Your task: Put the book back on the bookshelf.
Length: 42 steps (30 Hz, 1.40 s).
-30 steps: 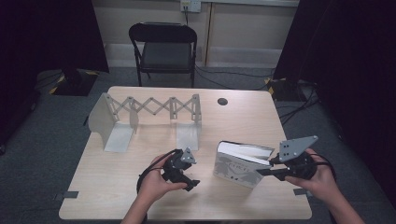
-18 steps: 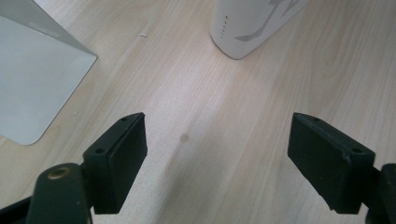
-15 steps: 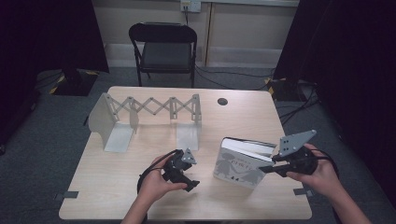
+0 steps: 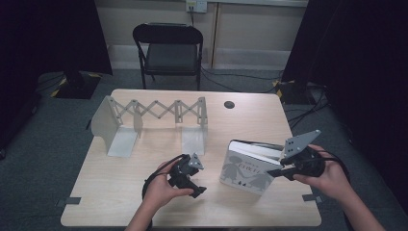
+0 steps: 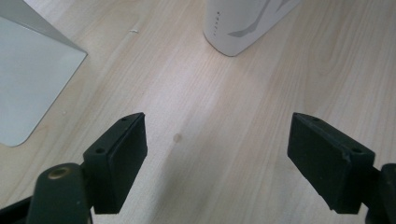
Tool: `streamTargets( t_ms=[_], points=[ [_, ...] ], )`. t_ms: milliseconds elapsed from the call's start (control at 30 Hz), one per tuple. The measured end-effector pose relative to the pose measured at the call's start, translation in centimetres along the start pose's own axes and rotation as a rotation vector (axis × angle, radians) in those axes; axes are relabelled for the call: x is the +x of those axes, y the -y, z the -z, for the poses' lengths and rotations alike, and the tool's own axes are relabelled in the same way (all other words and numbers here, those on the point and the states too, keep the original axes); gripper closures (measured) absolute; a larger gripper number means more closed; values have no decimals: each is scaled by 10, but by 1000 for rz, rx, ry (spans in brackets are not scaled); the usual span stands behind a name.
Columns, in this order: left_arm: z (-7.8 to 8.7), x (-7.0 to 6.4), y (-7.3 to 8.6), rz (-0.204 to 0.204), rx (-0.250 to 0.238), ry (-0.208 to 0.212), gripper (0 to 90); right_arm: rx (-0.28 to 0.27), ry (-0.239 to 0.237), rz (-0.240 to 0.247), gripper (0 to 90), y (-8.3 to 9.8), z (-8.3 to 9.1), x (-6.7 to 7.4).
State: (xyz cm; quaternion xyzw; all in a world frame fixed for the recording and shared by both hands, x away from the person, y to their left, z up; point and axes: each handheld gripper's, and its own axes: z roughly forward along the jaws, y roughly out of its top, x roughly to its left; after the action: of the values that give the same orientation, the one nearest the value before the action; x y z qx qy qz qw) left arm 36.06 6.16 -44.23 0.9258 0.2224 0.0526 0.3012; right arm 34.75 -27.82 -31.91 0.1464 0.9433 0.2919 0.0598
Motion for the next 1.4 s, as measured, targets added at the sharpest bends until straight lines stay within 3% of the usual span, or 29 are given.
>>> streamTargets(
  t_ms=[233, 1000, 1400],
  points=[
    [0, 0, -11, -12, -3, 21, 212, 2, 1, -3, 755, 0, 0, 0],
    [19, -7, -83, -114, -53, 44, 211, -6, 18, -33, 741, 1, 0, 1],
    [27, -13, -111, -155, -57, 36, 211, -15, 25, -43, 729, 3, 4, 1]
  ],
)
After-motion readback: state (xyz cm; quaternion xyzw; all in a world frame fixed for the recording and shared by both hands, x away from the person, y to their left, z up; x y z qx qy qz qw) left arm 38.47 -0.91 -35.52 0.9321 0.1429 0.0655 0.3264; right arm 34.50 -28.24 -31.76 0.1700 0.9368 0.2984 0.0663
